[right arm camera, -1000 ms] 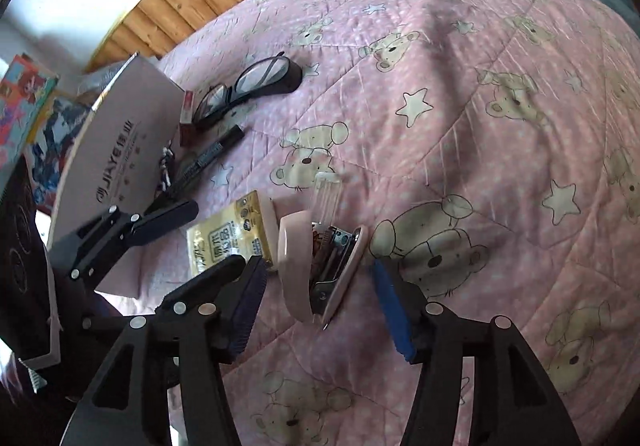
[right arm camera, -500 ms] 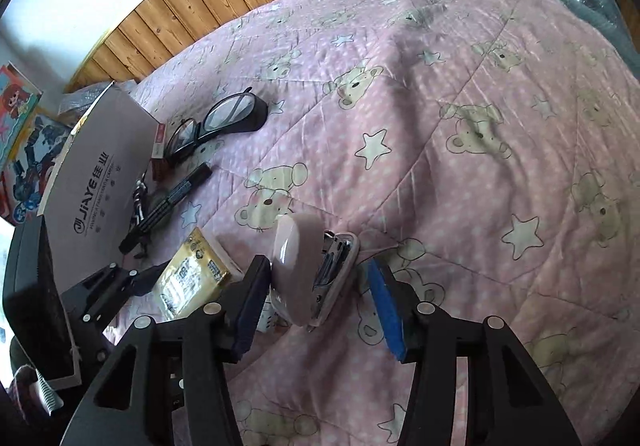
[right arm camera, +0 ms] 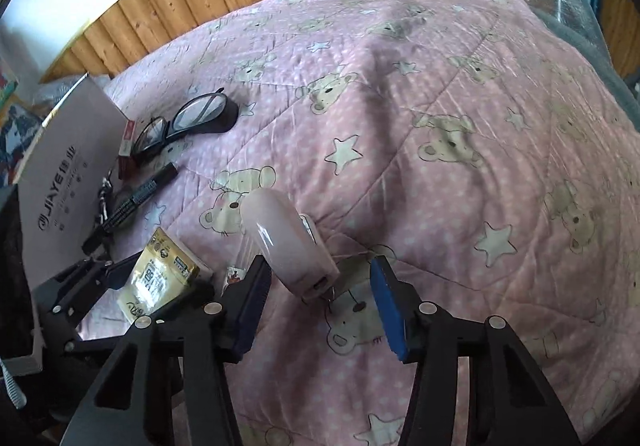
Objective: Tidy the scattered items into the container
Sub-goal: 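Grasp the tissue pack with the left tool while the right grasps the pink stapler, then carry the tissue pack and pink stapler over the box with both tools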
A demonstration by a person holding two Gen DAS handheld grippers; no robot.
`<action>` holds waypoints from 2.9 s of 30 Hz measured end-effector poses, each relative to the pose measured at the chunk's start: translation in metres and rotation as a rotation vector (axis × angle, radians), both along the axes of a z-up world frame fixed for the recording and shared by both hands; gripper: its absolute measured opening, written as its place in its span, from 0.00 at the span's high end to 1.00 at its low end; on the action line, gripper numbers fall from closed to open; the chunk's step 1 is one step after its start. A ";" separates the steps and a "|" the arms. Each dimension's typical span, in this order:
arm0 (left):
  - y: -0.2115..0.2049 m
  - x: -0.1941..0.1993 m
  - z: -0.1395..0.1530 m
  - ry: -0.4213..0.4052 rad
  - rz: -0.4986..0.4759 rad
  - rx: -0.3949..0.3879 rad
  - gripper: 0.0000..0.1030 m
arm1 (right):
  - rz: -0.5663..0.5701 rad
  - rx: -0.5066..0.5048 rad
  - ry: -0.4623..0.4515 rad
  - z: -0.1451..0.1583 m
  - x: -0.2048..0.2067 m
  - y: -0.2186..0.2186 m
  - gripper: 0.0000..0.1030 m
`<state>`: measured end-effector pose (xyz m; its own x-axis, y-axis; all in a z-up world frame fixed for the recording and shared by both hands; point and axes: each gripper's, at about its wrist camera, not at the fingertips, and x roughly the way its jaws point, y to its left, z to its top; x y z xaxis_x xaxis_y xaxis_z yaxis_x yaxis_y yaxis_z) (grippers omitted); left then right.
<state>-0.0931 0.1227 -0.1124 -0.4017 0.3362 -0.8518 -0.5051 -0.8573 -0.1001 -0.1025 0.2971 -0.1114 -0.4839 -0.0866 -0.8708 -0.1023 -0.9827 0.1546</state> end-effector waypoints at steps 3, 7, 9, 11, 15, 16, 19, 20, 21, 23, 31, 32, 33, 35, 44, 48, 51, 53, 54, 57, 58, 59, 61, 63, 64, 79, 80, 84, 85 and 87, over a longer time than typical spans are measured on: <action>-0.008 -0.005 0.001 -0.016 0.028 0.033 0.47 | 0.054 0.045 0.032 0.001 -0.006 -0.008 0.48; -0.016 -0.006 0.003 -0.043 0.059 0.078 0.48 | 0.122 0.070 0.035 0.001 -0.010 -0.017 0.76; -0.021 -0.003 0.006 -0.050 0.071 0.090 0.48 | 0.124 0.053 0.030 0.001 -0.010 -0.017 0.76; -0.026 0.000 0.010 -0.055 0.083 0.099 0.49 | 0.106 0.006 0.022 0.002 -0.010 -0.011 0.76; -0.036 0.009 0.022 -0.054 0.099 0.120 0.49 | 0.061 -0.093 0.023 0.009 -0.006 0.001 0.76; -0.038 0.011 0.025 -0.056 0.105 0.124 0.49 | 0.055 -0.109 0.024 0.010 -0.005 0.003 0.76; -0.046 0.018 0.034 -0.061 0.129 0.144 0.49 | 0.055 -0.140 0.027 0.014 0.000 0.003 0.76; -0.048 0.021 0.038 -0.057 0.140 0.150 0.49 | 0.059 -0.142 0.028 0.016 0.003 0.003 0.76; -0.051 0.024 0.041 -0.054 0.146 0.157 0.49 | 0.065 -0.139 0.031 0.017 0.005 0.001 0.76; -0.056 0.030 0.048 -0.042 0.158 0.167 0.49 | 0.079 -0.132 0.036 0.021 0.012 -0.001 0.76; -0.079 0.054 0.075 0.013 0.186 0.202 0.49 | 0.114 -0.095 0.071 0.041 0.036 -0.013 0.76; -0.082 0.058 0.078 0.018 0.188 0.204 0.49 | 0.115 -0.095 0.079 0.045 0.040 -0.015 0.76; -0.086 0.061 0.080 0.022 0.192 0.209 0.49 | 0.115 -0.097 0.085 0.047 0.043 -0.016 0.76; -0.095 0.066 0.085 0.029 0.205 0.218 0.49 | 0.115 -0.101 0.094 0.051 0.053 -0.019 0.76; -0.116 0.084 0.097 0.031 0.235 0.264 0.49 | 0.106 -0.105 0.081 0.052 0.085 -0.023 0.76; -0.119 0.095 0.111 0.063 0.229 0.277 0.49 | 0.086 -0.106 0.088 0.056 0.090 -0.019 0.76; -0.125 0.104 0.125 0.099 0.227 0.283 0.49 | 0.091 -0.111 0.094 0.060 0.095 -0.021 0.76; -0.131 0.108 0.133 0.121 0.235 0.289 0.49 | 0.104 -0.112 0.094 0.062 0.099 -0.025 0.76; -0.135 0.110 0.137 0.130 0.241 0.293 0.49 | 0.110 -0.113 0.094 0.064 0.102 -0.027 0.76; -0.149 0.112 0.145 0.143 0.269 0.317 0.49 | 0.144 -0.102 0.098 0.069 0.111 -0.038 0.76; -0.154 0.112 0.146 0.143 0.279 0.326 0.49 | 0.159 -0.096 0.103 0.071 0.114 -0.043 0.76; -0.160 0.113 0.148 0.144 0.293 0.333 0.49 | 0.174 -0.087 0.108 0.073 0.117 -0.048 0.76; -0.170 0.114 0.149 0.143 0.312 0.344 0.49 | 0.207 -0.061 0.129 0.081 0.122 -0.059 0.76; -0.179 0.116 0.150 0.140 0.334 0.351 0.49 | 0.236 -0.038 0.152 0.089 0.127 -0.069 0.76; -0.184 0.117 0.150 0.139 0.342 0.354 0.49 | 0.249 -0.027 0.166 0.093 0.129 -0.074 0.76; -0.237 0.127 0.159 0.160 0.448 0.391 0.49 | 0.380 -0.021 0.241 0.129 0.138 -0.122 0.76; -0.239 0.127 0.161 0.165 0.454 0.394 0.49 | 0.387 -0.020 0.243 0.131 0.138 -0.124 0.76; -0.249 0.126 0.166 0.178 0.467 0.410 0.49 | 0.422 -0.022 0.250 0.138 0.136 -0.136 0.76; -0.251 0.126 0.168 0.182 0.470 0.414 0.49 | 0.430 -0.023 0.254 0.141 0.136 -0.139 0.76; -0.256 0.125 0.172 0.190 0.476 0.422 0.49 | 0.444 -0.026 0.267 0.148 0.134 -0.144 0.76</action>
<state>0.0319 -0.1331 0.0591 -0.7192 0.3736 -0.5858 -0.1225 -0.8981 -0.4224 0.0319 0.1533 0.0367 -0.6005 -0.3538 -0.7171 0.3700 -0.9180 0.1432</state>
